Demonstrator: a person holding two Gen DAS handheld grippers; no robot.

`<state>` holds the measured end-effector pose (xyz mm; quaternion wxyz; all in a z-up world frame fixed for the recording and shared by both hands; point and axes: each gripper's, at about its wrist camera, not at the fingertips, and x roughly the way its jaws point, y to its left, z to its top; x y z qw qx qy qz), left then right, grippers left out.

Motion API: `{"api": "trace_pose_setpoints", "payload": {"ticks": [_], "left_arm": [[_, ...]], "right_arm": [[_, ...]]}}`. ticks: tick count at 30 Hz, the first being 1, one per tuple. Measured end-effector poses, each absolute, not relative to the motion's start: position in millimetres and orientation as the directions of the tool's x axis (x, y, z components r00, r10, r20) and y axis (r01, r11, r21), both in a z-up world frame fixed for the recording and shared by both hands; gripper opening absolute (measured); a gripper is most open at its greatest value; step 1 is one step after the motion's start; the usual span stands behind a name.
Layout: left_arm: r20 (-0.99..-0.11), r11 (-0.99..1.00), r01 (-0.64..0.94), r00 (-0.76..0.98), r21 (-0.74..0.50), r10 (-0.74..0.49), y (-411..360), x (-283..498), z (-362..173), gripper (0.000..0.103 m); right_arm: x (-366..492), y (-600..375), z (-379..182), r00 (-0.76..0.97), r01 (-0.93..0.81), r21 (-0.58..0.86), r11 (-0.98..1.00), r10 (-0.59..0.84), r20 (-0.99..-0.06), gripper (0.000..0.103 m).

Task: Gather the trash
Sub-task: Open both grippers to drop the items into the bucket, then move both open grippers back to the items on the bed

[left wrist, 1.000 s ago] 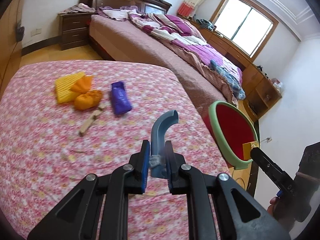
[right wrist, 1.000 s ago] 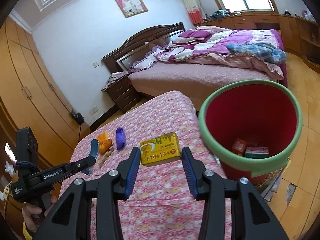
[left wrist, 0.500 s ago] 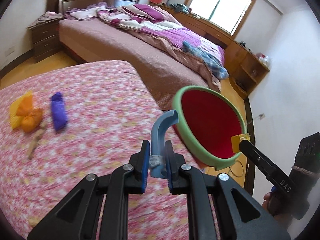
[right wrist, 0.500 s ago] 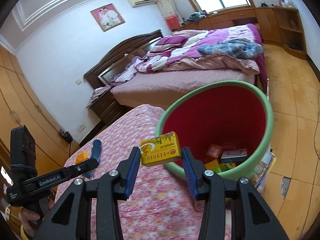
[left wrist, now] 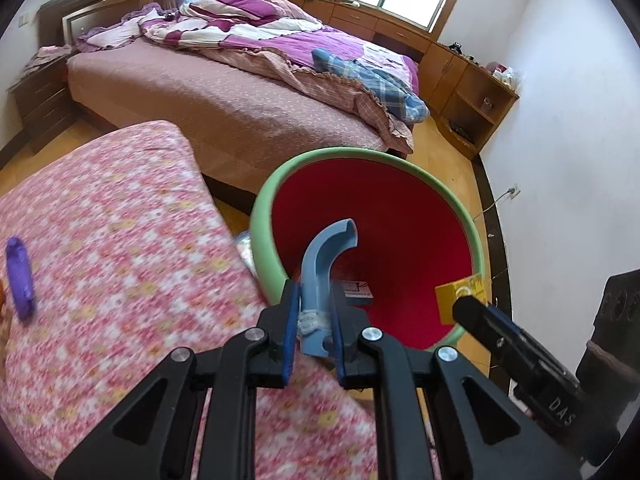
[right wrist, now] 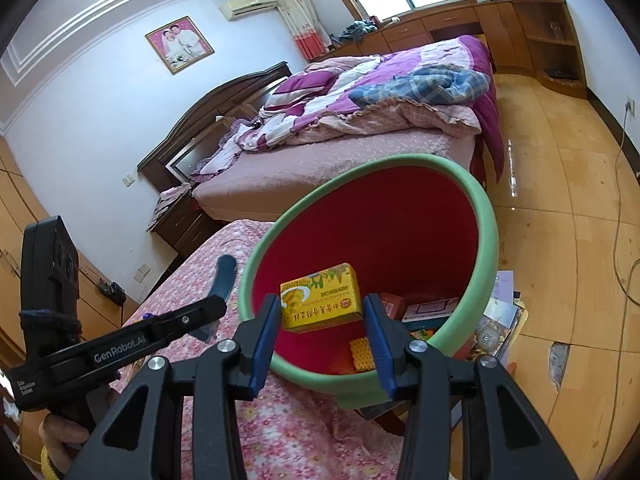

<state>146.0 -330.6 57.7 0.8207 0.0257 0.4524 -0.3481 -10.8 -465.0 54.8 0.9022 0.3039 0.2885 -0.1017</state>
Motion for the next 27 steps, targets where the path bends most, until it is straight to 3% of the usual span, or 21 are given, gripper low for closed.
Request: {"api": "trace_pose_setpoints", "payload": {"ticks": [8,12,27], "left_arm": [[-0.762,0.762,0.586,0.350,-0.276,-0.546,-339.0,151.5,52.1,0.023],[-0.763,0.772,0.572,0.358,-0.277,-0.539,-332.2,151.8,52.8,0.024],[-0.749,0.817,0.505,0.418,-0.278,-0.514,-273.9,142.6,66.7,0.028]], "right_arm": [[-5.4,-473.5,46.7,0.806,0.370,0.500,0.783,-0.003,-0.592,0.047],[-5.5,-473.1,45.4,0.808,0.371,0.506,0.779,-0.002,-0.589,0.059],[-12.2,-449.0,62.6,0.821,0.339,0.505,0.793,0.012,-0.570,0.059]]}}
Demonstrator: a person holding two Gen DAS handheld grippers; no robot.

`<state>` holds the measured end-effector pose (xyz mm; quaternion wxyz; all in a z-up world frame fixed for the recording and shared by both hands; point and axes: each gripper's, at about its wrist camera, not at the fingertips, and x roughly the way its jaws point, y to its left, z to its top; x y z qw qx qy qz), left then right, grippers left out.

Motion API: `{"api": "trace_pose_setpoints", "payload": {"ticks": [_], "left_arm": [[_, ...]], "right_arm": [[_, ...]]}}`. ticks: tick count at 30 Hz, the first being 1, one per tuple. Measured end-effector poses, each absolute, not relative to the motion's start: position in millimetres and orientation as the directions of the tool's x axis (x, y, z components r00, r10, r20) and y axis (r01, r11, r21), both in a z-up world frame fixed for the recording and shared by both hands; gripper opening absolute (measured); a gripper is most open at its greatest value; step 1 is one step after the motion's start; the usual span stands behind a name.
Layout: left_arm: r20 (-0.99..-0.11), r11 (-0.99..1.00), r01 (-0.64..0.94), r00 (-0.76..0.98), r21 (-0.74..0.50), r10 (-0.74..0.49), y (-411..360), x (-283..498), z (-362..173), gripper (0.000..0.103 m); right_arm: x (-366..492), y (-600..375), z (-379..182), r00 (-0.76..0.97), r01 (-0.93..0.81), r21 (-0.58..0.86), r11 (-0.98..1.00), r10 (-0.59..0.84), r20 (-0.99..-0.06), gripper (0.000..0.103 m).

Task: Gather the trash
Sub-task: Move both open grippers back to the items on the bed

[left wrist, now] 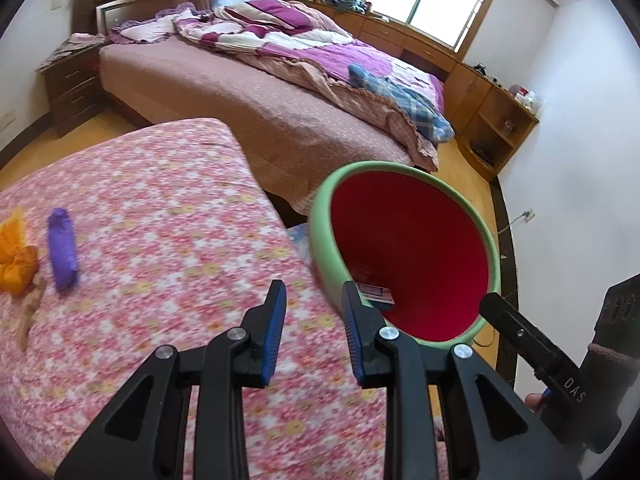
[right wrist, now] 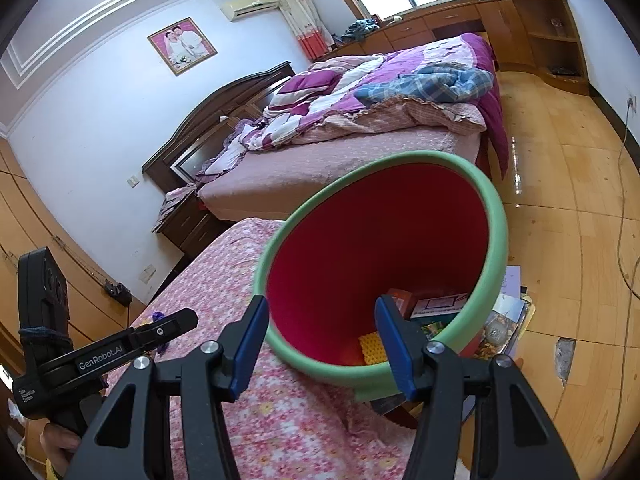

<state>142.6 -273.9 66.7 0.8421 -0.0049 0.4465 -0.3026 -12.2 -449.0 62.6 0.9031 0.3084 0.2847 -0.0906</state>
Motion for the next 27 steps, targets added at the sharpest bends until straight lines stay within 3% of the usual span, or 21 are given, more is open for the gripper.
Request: {"api": "trace_pose_setpoints", "payload": {"ticks": [11,27], "left_arm": [[-0.744,0.875,0.410,0.493,-0.259,-0.452,-208.9,141.2,78.1,0.028],[-0.765,0.963,0.202,0.586,-0.179,-0.265,-99.9,164.7,65.8,0.028]], "right_arm": [[-12.4,-410.9,77.7,0.828,0.281,0.503,0.817,0.058,-0.557,0.059],[11.0,-363.1,75.8,0.799,0.235,0.505,0.831,0.130,-0.587,0.062]]}}
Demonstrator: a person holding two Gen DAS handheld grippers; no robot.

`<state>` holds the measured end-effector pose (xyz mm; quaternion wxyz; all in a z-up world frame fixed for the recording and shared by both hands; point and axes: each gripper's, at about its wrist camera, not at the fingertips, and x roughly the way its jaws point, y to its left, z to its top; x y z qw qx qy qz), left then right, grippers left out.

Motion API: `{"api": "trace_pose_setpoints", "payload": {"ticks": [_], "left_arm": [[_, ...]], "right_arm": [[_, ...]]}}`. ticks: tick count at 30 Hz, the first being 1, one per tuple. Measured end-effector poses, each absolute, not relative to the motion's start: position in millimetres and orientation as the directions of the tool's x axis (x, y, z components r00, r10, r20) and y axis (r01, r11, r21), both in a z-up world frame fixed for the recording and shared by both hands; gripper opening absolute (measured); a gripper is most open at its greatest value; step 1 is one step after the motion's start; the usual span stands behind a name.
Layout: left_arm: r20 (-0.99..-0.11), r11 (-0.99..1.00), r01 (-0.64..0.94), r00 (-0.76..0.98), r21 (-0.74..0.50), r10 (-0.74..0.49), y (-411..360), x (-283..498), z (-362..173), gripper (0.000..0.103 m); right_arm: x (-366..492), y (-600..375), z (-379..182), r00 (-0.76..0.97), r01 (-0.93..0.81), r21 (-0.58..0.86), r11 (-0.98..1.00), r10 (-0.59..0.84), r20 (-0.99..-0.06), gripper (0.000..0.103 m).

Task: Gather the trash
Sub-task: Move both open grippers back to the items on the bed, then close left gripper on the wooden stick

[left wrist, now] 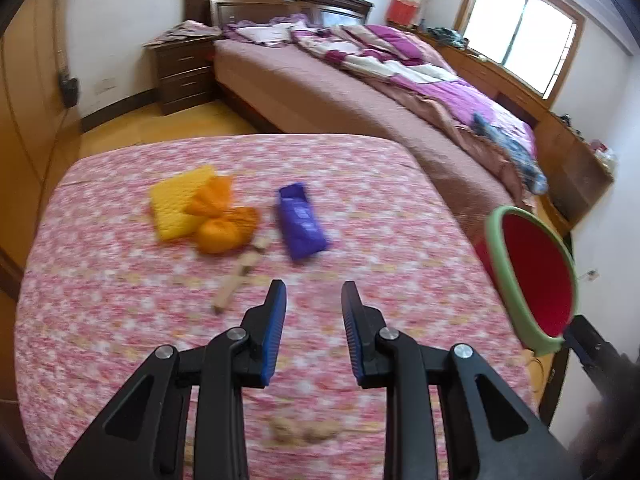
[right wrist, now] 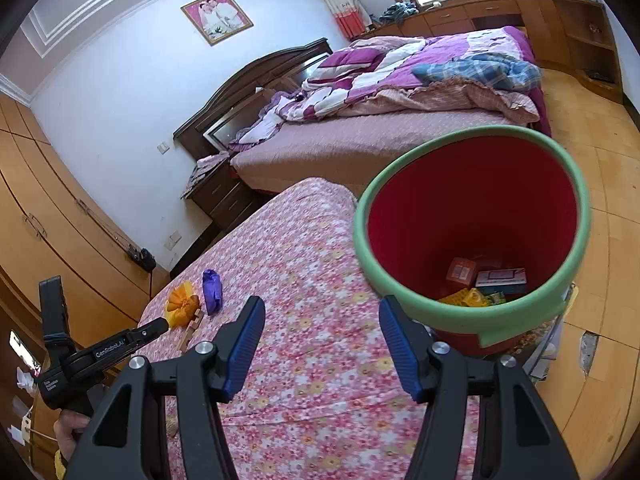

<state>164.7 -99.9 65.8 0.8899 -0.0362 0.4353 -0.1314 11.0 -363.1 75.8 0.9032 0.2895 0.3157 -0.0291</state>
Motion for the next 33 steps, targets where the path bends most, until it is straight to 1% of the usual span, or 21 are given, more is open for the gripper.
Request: {"api": "trace_pose_setpoints", "payload": {"ticks": [9,16,24,33], "left_arm": [[-0.792,0.979,0.143,0.577,-0.143,-0.200,-59.0,185.3,43.2,0.028],[-0.806,0.982,0.134,0.562,-0.131,-0.184,-45.1,196.6,28.4,0.028],[-0.816,0.973,0.197,0.537,-0.123,-0.212,-54.6,203.2,11.7,0.028],[-0.825,0.968,0.220,0.520,-0.123,-0.222,-70.4,218.8,0.5,0.028]], "right_arm": [[34.5,-341.0,69.2,0.766,0.226,0.478,0.849,0.148,-0.626,0.062],[51.4,-328.6,62.0,0.736,0.223,0.458,0.861,0.159,-0.658,0.062],[58.5,-324.9,54.3,0.722,0.237,0.465,0.853,0.166,-0.672,0.062],[63.4,-321.9,49.3,0.709,0.237,0.462,0.855,0.173,-0.684,0.062]]}}
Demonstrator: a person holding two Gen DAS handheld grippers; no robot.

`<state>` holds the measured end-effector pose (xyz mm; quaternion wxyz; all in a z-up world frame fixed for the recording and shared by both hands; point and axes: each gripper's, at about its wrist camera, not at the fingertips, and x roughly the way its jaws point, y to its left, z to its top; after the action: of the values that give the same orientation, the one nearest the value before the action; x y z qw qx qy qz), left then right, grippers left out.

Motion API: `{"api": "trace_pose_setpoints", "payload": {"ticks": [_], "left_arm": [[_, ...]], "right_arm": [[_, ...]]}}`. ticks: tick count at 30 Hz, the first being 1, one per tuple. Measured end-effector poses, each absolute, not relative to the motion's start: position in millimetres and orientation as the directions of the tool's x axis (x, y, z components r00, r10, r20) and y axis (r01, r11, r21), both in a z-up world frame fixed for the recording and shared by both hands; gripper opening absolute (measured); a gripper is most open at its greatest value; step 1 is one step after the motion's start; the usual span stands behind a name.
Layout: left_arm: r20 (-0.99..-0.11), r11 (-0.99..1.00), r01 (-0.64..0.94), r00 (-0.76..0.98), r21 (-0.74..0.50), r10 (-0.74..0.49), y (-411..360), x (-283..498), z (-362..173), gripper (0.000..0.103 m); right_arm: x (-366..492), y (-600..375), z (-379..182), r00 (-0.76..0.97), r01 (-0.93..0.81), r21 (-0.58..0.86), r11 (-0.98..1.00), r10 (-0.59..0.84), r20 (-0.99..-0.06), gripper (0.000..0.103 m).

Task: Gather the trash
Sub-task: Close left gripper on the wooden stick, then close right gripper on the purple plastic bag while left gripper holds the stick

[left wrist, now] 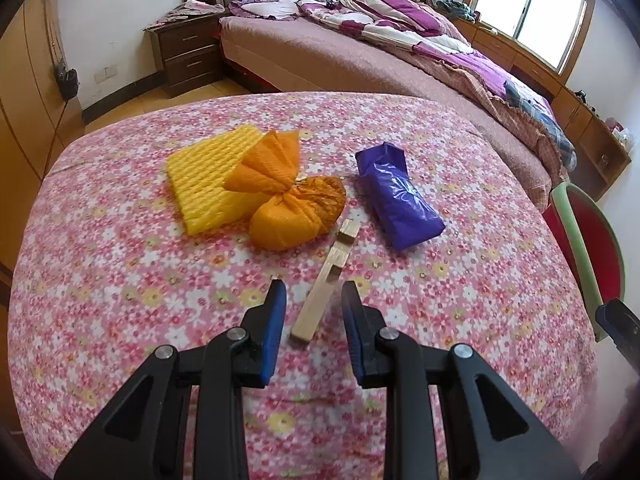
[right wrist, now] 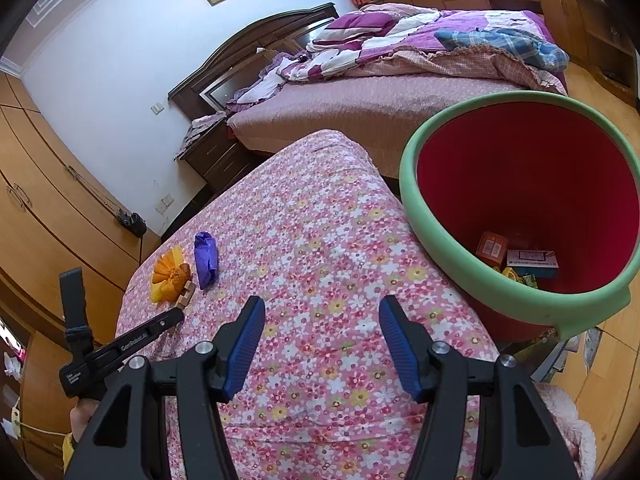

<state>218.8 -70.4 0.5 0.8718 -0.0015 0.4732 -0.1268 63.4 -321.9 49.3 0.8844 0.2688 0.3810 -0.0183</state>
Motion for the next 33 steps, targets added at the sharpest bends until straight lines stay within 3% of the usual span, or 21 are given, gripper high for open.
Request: {"api": "trace_pose_setpoints", "payload": {"ticks": [3,5,8,17,25,33], "left_arm": [[-0.822,0.966,0.227,0.522,-0.125,-0.229,-75.0,221.9,-1.2,0.027],[-0.819,0.965,0.230,0.525,-0.125,-0.231,-76.4,223.9,-1.7,0.017],[-0.815,0.968,0.217,0.534,-0.123,-0.223,-72.4,222.5,-3.0,0.010],[-0.783,0.951,0.183,0.541,-0.247,-0.308,-37.8,197.6,16.1,0.010],[-0.744,0.972,0.085,0.630,-0.217,-0.221,1.6,199.5,39.9,0.010],[-0.750,0.981,-0.028,0.649,-0.192,-0.128,36.8,223.0,26.2,0.010]], "right_arm": [[64.3,-321.8,49.5,0.707,0.233,0.461,0.856,0.176,-0.685,0.062],[65.8,-320.2,50.6,0.706,0.229,0.457,0.859,0.177,-0.685,0.062],[69.4,-314.1,52.9,0.703,0.216,0.451,0.866,0.183,-0.687,0.062],[85.5,-285.0,62.9,0.689,0.138,0.425,0.894,0.222,-0.690,0.062],[115.9,-247.8,64.0,0.670,0.050,0.401,0.915,0.267,-0.693,0.062],[168.2,-206.3,48.1,0.626,-0.031,0.397,0.917,0.327,-0.708,0.062]]}}
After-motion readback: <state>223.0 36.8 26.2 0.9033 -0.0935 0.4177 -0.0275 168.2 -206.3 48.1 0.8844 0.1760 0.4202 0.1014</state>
